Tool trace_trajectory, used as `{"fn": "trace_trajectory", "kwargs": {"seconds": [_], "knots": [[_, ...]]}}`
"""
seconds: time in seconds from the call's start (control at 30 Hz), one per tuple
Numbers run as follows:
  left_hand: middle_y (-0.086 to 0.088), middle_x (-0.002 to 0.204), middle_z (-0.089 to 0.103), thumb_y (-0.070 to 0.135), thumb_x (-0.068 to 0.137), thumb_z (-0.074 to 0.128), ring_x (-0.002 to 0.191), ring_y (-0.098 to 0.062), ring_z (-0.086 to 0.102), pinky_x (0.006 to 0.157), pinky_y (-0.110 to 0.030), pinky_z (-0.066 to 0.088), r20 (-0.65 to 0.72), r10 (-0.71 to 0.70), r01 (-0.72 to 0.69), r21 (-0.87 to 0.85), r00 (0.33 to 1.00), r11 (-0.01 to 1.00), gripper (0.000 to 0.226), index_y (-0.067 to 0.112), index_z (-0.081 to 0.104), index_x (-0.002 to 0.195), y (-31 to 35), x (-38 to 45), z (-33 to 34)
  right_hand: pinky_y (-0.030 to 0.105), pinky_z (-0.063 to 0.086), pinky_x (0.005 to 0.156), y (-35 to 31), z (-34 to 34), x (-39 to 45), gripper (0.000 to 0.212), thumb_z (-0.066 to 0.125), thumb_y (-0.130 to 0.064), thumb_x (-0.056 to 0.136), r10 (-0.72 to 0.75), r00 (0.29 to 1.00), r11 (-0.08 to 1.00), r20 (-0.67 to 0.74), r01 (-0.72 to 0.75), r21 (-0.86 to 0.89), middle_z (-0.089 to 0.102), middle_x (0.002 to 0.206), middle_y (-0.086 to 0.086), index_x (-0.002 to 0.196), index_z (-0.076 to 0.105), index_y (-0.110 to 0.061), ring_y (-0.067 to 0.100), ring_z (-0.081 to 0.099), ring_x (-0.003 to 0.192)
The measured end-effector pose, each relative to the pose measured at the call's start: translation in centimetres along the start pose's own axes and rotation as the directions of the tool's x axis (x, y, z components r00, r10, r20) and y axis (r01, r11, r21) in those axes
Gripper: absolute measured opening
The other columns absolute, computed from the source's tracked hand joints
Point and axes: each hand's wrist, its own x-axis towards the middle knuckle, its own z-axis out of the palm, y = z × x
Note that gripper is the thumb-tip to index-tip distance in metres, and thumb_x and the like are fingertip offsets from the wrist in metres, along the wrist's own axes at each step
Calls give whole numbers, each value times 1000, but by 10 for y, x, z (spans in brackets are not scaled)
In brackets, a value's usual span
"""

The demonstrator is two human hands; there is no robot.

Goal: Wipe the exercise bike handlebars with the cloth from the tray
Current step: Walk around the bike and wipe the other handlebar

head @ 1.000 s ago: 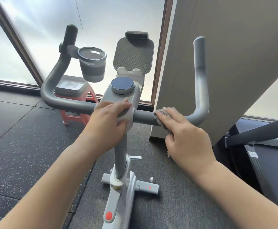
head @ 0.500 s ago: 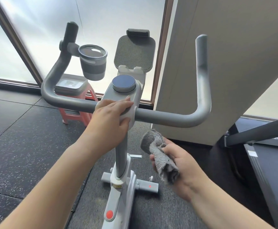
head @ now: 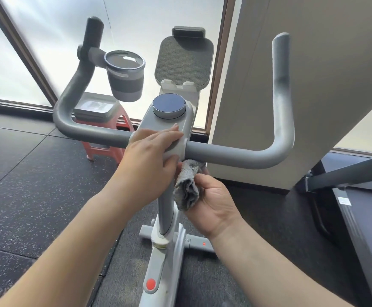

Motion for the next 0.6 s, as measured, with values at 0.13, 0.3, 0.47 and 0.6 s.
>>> {"fn": "trace_trajectory", "kwargs": {"seconds": [0.13, 0.3, 0.47, 0.6], "knots": [[15, 136, 53, 21, 83, 65, 118, -8, 36, 100, -15, 21, 8, -6, 6, -6, 1000, 1000, 47, 27, 56, 129, -1, 0, 0, 32, 59, 55, -2, 1, 6, 39, 48, 9, 69, -19, 998, 999, 55, 17, 40, 65, 92, 20, 99, 63, -10, 25, 70, 64], [14, 136, 54, 26, 82, 56, 117, -7, 37, 102, -18, 24, -18, 0, 0, -20, 1000, 1000, 46, 27, 57, 128, -1, -2, 2, 36, 59, 55, -10, -6, 2, 37, 68, 17, 52, -23, 998, 999, 56, 20, 44, 68, 94, 25, 83, 74, -2, 29, 72, 69], [11, 132, 57, 24, 80, 51, 116, -10, 38, 107, -32, 31, -70, 0, -1, -20, 998, 1000, 46, 24, 60, 125, 3, -5, 5, 37, 58, 57, -30, -27, 3, 118, 83, 24, 29, 28, 996, 991, 81, -39, 129, 59, 119, 20, 136, 51, -12, 30, 71, 78], [6, 125, 63, 9, 80, 61, 115, -19, 46, 103, -26, 31, -121, 34, -33, 8, 992, 999, 42, 18, 64, 121, 14, -6, 12, 34, 57, 60, -48, -37, -4, 123, 79, 24, 43, 42, 990, 991, 133, -58, 119, 60, 119, 23, 148, 31, -18, 29, 70, 83]]}}
